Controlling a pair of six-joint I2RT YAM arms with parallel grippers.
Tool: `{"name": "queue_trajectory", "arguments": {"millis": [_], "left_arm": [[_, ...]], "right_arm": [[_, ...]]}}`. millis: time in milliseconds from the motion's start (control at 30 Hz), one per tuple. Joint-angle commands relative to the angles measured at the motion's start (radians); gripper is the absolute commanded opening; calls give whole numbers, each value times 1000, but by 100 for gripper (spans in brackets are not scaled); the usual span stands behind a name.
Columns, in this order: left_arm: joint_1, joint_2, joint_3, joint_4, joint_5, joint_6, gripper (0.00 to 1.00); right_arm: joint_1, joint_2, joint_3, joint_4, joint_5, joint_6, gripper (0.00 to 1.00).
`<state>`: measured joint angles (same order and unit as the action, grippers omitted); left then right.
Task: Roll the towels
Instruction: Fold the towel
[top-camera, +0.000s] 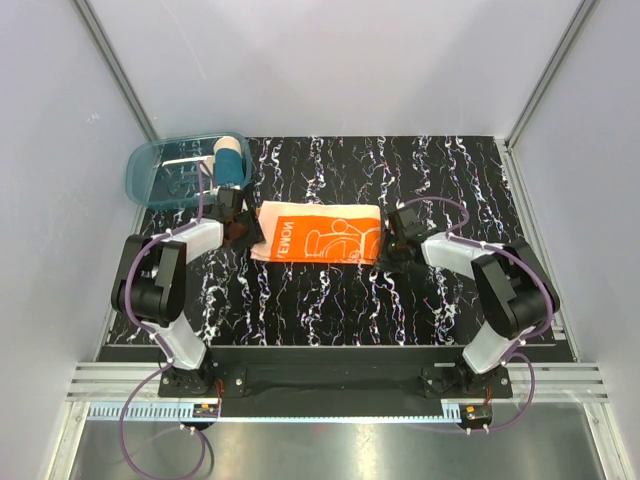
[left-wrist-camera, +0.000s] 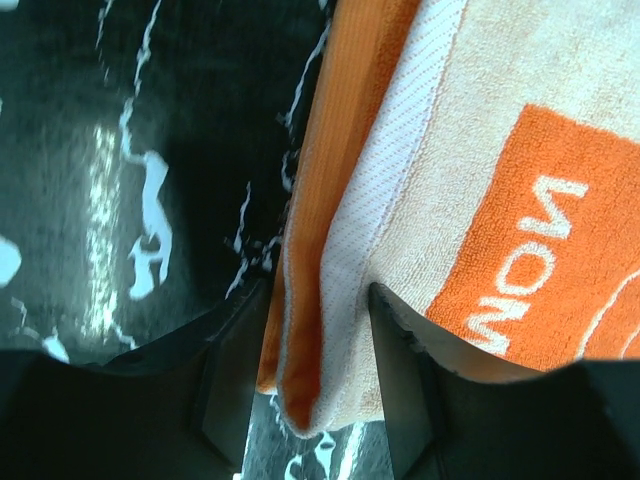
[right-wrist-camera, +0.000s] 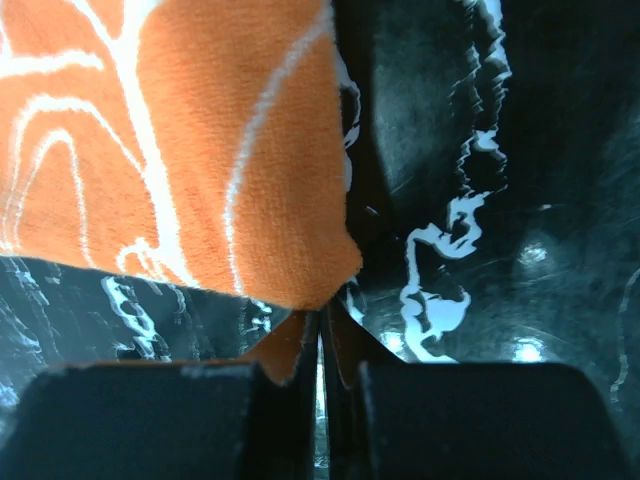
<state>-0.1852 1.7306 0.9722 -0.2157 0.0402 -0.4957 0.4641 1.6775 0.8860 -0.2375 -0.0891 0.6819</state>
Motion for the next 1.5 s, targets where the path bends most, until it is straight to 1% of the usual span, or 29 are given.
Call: {"name": "queue_trajectory", "arguments": {"millis": [0, 100, 200, 267, 300, 333, 367, 400, 433, 500, 533, 567, 600, 633, 700, 733, 800, 833, 900, 967, 1133, 1300, 1400, 1467], "left_arm": [[6, -62, -55, -13, -37, -29, 50], [6, -71, -99, -1, -65, -32, 50], [4, -77, -119, 12, -59, -29, 51], [4, -78, -115, 9, -60, -26, 51], [3, -77, -112, 9, -60, -26, 51], [4, -74, -109, 7, -62, -23, 51], [4, -72, -104, 7, -60, -21, 51], [4, -71, -102, 12, -57, -21, 51], [4, -69, -98, 10, -56, -20, 50], [4, -62, -87, 10, -54, -20, 50], [4, -60, -84, 10, -49, -20, 50], [4, -54, -81, 9, -48, -18, 50], [4, -52, -75, 10, -46, -20, 50], [4, -49, -75, 9, -46, -20, 50], [4, -51, -67, 4, -46, -17, 50], [4, -55, -66, -1, -24, -15, 50], [3, -62, -63, -10, -22, -11, 50], [3, -71, -63, -13, -22, -10, 50], [1, -78, -61, -22, -22, -7, 50], [1, -89, -59, -33, -20, -3, 50], [0, -92, -55, -54, -39, -9, 50], [0, -75, -67, -62, -72, -21, 50], [0, -62, -70, -67, -91, -26, 50], [-2, -62, -75, -67, -103, -27, 51]], "right_arm": [[-41, -15, -64, 46, -12, 25, 6], [-54, -16, -101, 43, -18, 21, 6], [-56, -36, -134, 47, -50, 22, 4], [-56, -90, -162, 64, -87, 19, 3], [-55, -117, -171, 70, -139, 16, 3], [-51, -189, -188, 104, -179, -2, 4], [-48, -229, -194, 128, -266, -18, 4], [-36, -272, -196, 136, -287, -27, 7], [-36, -341, -184, 138, -302, -38, 7], [-38, -384, -154, 126, -305, -44, 9], [-38, -389, -109, 98, -287, -50, 10], [-41, -372, -78, 86, -276, -54, 10], [-44, -348, -14, 72, -267, -62, 10], [-57, -273, 26, 37, -268, -65, 9], [-74, -187, 123, 14, -279, -48, 7], [-87, -108, 146, 14, -278, -44, 6], [-100, -32, 197, 21, -265, -25, 6], [-110, 40, 212, 17, -259, -22, 6], [-114, 102, 235, 7, -238, -18, 6], [-113, 151, 223, 12, -219, -13, 8], [-113, 131, 62, 76, -193, 11, 8], [-114, 45, -103, 104, -193, 45, 9], [-114, -15, -148, 89, -169, 56, 10], [-113, -41, -153, 64, -158, 50, 12]]}}
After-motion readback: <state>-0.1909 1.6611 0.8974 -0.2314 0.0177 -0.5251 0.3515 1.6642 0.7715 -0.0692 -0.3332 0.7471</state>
